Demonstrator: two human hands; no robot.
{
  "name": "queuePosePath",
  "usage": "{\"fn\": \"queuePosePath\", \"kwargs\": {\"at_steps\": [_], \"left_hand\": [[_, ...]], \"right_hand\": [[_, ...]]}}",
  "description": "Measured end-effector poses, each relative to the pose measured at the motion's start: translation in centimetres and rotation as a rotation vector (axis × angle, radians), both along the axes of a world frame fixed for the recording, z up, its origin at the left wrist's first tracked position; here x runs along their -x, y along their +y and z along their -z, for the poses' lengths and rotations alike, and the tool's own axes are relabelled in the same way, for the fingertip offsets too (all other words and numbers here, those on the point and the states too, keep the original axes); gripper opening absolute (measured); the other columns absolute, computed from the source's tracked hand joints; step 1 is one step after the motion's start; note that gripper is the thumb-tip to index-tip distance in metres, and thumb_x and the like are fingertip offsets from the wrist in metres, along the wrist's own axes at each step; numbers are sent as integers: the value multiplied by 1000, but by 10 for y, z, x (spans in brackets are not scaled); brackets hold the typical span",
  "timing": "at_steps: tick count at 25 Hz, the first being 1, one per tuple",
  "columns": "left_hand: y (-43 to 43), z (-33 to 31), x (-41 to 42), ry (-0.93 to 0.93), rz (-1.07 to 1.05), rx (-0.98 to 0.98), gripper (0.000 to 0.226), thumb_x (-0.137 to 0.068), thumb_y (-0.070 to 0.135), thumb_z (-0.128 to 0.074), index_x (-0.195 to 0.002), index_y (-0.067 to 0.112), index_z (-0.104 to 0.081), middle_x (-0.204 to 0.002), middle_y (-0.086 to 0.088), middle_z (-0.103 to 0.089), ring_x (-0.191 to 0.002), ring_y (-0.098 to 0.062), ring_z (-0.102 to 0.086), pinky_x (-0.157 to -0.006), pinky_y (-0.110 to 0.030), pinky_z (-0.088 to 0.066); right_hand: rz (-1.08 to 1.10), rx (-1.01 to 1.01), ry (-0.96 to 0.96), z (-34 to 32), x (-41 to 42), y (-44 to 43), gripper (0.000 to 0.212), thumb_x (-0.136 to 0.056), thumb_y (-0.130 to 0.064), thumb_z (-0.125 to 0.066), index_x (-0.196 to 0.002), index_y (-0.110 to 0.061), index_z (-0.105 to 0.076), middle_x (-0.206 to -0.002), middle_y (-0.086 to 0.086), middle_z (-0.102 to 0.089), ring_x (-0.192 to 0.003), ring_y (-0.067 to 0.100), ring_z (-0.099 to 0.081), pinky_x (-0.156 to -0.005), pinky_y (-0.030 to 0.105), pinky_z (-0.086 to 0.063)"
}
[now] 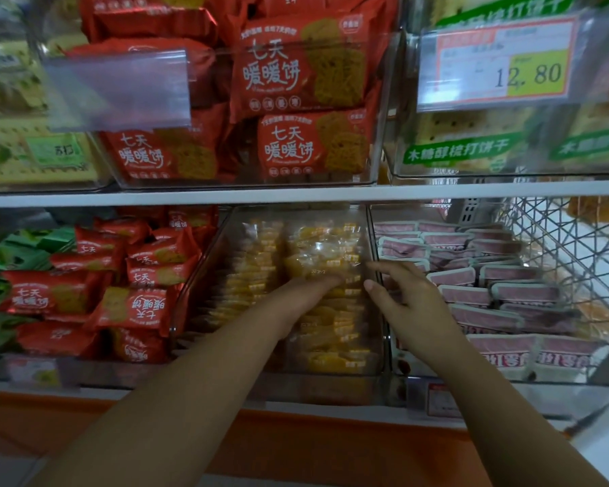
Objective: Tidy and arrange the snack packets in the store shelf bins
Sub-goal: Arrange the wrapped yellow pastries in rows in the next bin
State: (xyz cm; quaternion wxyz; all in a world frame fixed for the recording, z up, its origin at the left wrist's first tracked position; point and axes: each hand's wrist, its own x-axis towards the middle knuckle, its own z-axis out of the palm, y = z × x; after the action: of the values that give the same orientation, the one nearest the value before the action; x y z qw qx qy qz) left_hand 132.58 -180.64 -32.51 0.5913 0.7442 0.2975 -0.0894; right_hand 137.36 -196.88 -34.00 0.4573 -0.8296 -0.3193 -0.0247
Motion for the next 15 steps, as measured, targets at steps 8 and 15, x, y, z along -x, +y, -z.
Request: {"fn": "queuePosePath", "kwargs": {"at_steps": [8, 15], "left_hand": [[-8, -7, 1, 31, 74, 2, 74, -77, 66, -57, -136, 24, -45, -132, 9, -45, -127, -22, -43, -106, -38, -31], [-28, -18, 46, -215, -2, -132, 57, -92, 50, -48, -143, 34, -29, -137, 12, -46, -119, -9, -45, -96, -26, -34]], "right_hand": [[-16, -15, -30, 2, 0, 2, 27, -90, -27, -57, -116, -24, -62, -113, -10, -49, -94, 5, -50, -83, 19, -44], [-75, 77, 9, -1, 3, -5, 39, -91, -38, -50, -128, -25, -54, -140, -2, -39, -130, 16, -37, -105, 35, -38]]}}
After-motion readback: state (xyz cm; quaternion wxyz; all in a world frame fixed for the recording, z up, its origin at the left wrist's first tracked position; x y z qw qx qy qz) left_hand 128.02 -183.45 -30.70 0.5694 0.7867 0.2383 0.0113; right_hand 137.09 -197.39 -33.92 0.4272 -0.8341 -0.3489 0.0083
